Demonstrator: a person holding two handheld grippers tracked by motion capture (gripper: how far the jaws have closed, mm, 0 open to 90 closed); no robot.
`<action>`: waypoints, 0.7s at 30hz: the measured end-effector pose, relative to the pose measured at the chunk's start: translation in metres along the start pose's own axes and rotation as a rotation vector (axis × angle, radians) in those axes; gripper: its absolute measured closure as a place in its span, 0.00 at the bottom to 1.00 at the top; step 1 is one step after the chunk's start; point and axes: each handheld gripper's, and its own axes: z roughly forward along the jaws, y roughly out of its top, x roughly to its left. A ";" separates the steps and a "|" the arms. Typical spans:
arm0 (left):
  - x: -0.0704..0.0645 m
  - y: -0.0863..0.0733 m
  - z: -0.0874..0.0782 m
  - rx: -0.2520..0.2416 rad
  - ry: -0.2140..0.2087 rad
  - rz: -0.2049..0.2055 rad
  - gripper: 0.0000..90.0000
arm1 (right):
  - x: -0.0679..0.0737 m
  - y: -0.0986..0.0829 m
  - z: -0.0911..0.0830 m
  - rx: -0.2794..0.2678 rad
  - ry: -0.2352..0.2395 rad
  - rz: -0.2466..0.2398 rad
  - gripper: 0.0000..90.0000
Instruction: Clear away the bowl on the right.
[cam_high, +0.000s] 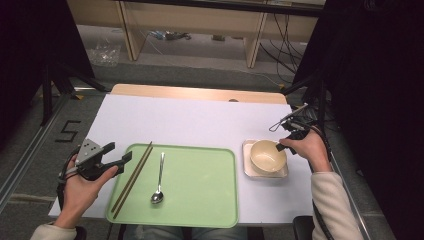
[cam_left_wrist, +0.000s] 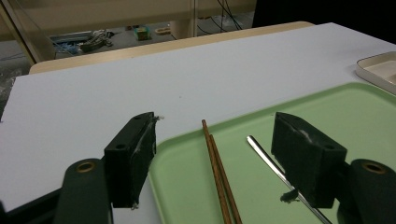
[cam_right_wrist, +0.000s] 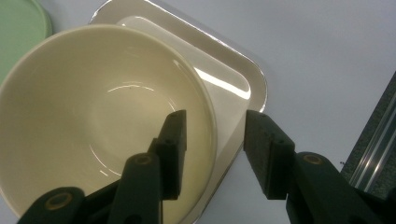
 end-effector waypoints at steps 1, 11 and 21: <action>0.000 0.000 0.000 0.001 0.001 0.000 0.34 | -0.003 -0.001 0.000 -0.008 0.009 -0.034 0.68; 0.000 0.000 0.001 0.002 -0.002 0.003 0.34 | 0.000 -0.001 0.020 0.037 0.018 -0.082 0.87; 0.000 0.001 0.001 0.000 -0.004 0.006 0.34 | 0.001 0.000 0.028 0.027 0.024 -0.032 0.92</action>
